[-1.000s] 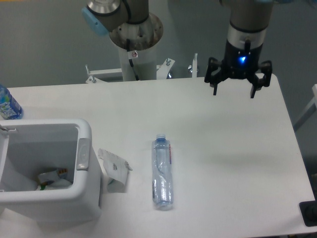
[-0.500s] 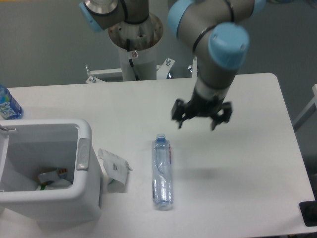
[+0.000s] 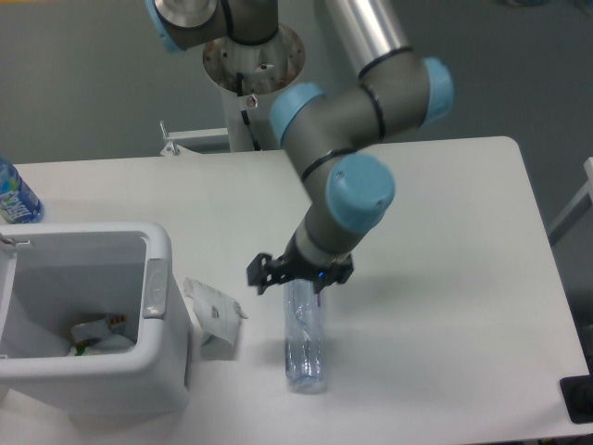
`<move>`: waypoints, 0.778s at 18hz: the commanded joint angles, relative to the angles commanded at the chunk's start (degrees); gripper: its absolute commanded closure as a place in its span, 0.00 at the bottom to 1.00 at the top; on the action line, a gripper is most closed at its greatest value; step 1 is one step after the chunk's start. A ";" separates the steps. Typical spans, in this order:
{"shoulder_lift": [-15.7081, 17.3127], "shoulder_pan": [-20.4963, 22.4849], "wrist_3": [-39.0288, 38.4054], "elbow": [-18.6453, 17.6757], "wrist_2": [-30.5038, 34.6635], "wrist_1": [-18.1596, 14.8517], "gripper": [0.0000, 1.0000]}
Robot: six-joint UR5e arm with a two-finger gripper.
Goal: Place the trash in the trash can
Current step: 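Lower the gripper onto the crumpled paper and close on it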
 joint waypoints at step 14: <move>-5.54 -1.85 -9.50 4.05 0.18 1.77 0.00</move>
